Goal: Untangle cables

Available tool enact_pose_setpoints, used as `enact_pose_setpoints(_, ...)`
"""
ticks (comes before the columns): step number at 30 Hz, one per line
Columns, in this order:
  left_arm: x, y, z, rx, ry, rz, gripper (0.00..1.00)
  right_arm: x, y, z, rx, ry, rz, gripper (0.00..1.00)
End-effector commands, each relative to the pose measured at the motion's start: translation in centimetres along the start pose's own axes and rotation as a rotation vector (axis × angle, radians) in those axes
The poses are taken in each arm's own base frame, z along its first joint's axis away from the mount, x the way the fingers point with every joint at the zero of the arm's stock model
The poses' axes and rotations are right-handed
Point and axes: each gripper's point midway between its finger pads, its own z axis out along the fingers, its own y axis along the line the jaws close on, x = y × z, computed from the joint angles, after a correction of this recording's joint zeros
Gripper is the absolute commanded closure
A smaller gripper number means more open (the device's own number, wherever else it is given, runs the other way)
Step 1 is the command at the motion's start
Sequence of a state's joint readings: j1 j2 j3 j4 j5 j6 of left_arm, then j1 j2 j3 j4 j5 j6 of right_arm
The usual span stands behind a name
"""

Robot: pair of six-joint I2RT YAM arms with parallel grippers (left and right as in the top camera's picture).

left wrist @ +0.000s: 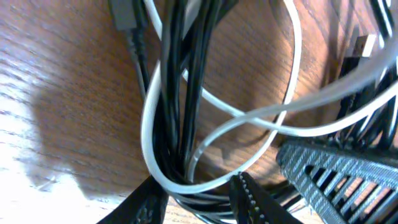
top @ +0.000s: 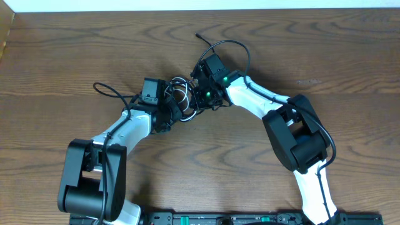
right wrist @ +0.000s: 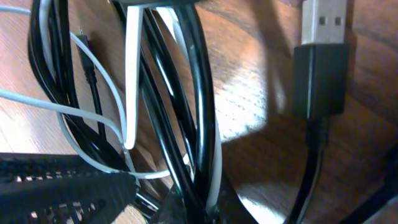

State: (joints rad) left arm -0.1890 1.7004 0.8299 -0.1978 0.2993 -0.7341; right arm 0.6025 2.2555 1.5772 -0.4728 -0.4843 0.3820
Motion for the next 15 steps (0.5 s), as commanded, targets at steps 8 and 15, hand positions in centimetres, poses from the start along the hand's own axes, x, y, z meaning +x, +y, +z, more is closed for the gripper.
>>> enact_pose_setpoints(8,-1.6,-0.4,-0.5,0.002,-0.074,0.005,0.79,0.7,-0.7,0.2,0.086,0.008,-0.036,0.99)
enact_pose_setpoints(15,-2.1,-1.0,-0.6,0.026,-0.096,0.012,0.91,0.7,-0.7,0.2,0.086,0.009,-0.037,0.99)
